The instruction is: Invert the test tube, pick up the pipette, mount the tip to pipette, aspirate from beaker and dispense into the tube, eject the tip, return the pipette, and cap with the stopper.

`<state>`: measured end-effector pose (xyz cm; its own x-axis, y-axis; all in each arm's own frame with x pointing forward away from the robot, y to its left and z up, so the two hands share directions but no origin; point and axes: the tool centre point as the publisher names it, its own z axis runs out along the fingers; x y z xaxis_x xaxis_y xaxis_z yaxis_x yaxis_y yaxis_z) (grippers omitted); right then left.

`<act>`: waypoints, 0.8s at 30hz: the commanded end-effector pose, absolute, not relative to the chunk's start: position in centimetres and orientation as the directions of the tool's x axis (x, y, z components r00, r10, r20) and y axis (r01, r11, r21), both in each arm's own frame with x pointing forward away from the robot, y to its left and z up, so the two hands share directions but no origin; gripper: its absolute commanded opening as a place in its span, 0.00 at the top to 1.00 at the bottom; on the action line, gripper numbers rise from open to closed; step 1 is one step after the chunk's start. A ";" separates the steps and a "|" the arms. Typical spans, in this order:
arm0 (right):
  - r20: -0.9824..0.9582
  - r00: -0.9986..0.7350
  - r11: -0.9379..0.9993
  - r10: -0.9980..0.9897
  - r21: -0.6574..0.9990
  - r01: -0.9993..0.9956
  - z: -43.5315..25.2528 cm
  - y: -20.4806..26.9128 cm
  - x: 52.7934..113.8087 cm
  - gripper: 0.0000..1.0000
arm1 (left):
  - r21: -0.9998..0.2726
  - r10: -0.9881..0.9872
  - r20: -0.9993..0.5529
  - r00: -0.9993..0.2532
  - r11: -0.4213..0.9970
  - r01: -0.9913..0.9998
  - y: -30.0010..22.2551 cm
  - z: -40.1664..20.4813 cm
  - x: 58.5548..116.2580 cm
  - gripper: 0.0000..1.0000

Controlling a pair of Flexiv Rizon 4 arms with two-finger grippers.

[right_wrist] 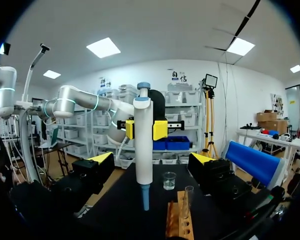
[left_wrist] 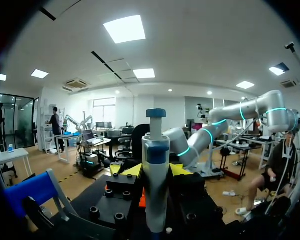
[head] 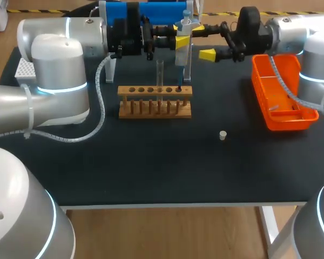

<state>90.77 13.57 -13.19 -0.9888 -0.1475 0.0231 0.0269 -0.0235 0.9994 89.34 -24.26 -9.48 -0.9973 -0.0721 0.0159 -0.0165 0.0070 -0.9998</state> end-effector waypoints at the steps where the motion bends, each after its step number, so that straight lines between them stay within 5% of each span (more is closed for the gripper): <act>1: 0.023 -0.991 -0.011 -0.130 1.000 0.024 -13.2 12.8 90.9 0.00 | -1.000 -0.071 0.017 -0.997 0.008 -0.017 -24.3 -9.4 89.4 1.00; 24: -0.010 -0.996 0.129 0.088 0.992 0.001 -15.1 15.2 101.3 0.00 | -1.000 -0.071 0.017 -0.997 0.008 -0.017 -24.3 -9.4 89.4 1.00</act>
